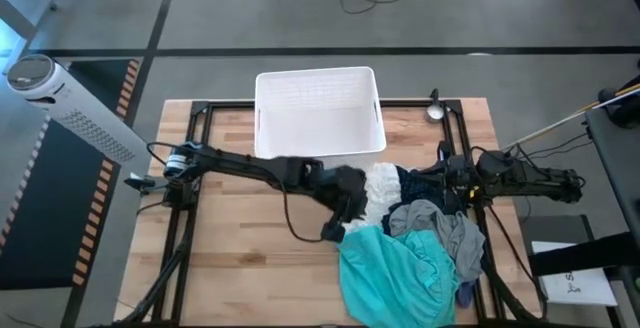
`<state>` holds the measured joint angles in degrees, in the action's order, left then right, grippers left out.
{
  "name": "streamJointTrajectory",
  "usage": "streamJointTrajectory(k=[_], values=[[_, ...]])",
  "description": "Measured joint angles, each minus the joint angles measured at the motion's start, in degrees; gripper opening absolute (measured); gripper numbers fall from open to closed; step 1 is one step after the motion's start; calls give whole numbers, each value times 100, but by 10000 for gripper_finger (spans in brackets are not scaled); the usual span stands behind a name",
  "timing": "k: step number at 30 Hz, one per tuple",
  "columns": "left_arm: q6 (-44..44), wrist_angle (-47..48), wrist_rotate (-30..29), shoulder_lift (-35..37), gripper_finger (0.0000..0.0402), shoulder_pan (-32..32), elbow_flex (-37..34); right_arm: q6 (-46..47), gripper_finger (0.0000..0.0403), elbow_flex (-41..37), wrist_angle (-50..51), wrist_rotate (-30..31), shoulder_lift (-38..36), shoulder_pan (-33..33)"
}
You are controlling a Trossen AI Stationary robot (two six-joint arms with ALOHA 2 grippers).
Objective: Sort clothes
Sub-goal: Put the white shirt into the white laundry bin
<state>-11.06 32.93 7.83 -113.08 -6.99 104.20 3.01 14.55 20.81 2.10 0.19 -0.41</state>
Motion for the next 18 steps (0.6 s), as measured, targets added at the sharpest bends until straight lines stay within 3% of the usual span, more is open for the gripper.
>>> streamJointTrajectory(k=[6, 18], values=[[225, -30, 1, -325, 3, -74, -19, 0, 0, 0, -2, -2, 0, 0], [441, -587, -1101, -1048, 75, -74, -13, 0, 0, 0, -3, -1, 2, 0]])
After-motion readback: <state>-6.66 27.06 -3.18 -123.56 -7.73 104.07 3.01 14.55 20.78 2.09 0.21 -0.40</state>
